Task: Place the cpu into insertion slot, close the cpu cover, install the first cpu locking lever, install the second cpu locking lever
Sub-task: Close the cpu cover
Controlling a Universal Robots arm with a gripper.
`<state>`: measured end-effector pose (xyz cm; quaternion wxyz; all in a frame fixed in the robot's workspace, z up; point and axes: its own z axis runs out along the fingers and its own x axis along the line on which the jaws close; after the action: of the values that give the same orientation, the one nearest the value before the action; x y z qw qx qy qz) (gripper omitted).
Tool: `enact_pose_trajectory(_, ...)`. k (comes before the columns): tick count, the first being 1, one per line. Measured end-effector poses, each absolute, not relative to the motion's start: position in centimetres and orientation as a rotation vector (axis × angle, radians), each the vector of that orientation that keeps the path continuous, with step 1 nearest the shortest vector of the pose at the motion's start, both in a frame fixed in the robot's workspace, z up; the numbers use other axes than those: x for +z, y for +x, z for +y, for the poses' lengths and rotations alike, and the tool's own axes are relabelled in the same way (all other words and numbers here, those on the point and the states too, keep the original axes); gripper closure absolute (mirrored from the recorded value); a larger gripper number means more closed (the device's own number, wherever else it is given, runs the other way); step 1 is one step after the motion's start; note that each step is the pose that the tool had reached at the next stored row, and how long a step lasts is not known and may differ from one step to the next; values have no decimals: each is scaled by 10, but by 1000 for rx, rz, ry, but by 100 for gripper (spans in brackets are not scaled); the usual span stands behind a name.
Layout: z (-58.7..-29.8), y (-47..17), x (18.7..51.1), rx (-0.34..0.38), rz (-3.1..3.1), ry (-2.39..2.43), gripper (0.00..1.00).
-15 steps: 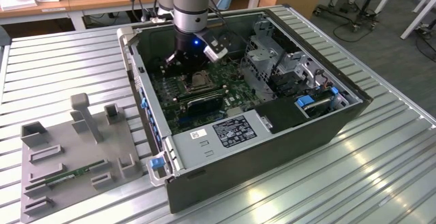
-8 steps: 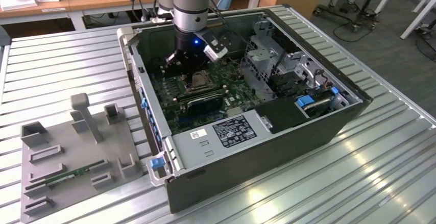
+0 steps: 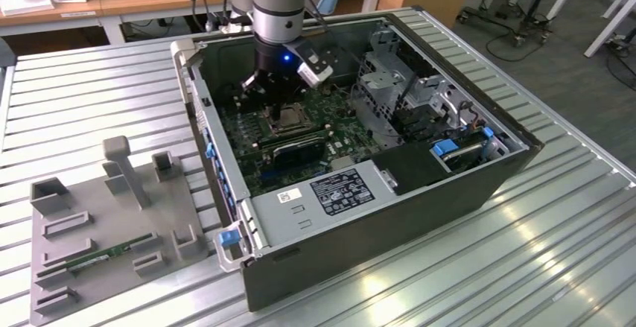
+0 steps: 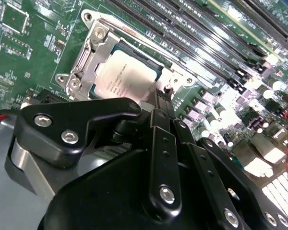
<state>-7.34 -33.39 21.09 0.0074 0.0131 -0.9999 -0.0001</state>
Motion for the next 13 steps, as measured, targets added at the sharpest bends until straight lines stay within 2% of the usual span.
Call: enact_pose_trajectory(13,-334,-74,231,0,-3130,42,89)
